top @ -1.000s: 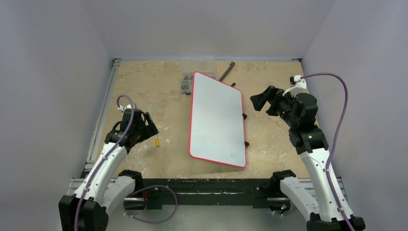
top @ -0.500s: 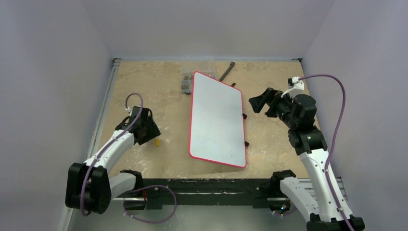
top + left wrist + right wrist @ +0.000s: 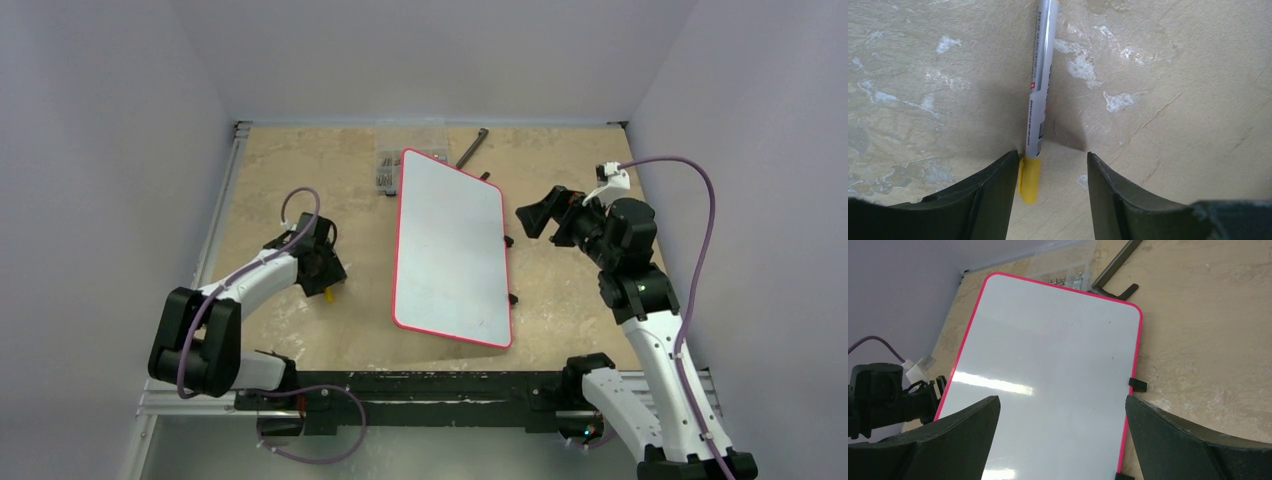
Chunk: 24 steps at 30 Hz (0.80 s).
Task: Write a sentence on the whiteboard
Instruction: Pick up the whiteboard marker at the center of the board.
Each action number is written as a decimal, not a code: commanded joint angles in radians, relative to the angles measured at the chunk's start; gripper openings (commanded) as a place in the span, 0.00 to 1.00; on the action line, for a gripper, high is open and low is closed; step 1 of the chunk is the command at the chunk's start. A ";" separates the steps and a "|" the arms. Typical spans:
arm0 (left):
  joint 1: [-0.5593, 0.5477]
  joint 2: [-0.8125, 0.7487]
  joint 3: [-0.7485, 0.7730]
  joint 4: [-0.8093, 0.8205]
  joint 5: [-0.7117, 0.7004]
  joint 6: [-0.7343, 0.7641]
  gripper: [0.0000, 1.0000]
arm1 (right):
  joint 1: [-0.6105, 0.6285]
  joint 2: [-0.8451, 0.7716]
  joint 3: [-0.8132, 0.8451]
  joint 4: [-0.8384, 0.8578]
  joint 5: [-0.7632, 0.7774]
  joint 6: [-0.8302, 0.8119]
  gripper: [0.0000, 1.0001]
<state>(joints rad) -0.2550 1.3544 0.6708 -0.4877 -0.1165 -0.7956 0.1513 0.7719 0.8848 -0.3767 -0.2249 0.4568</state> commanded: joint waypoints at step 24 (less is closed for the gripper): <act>-0.234 0.080 0.077 0.057 -0.078 0.009 0.00 | 0.000 -0.021 0.019 -0.016 -0.019 -0.037 0.99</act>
<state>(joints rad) -0.4740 1.4685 0.7662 -0.4828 -0.1913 -0.8169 0.1513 0.7708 0.8848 -0.3985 -0.2306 0.4393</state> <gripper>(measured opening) 0.112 0.987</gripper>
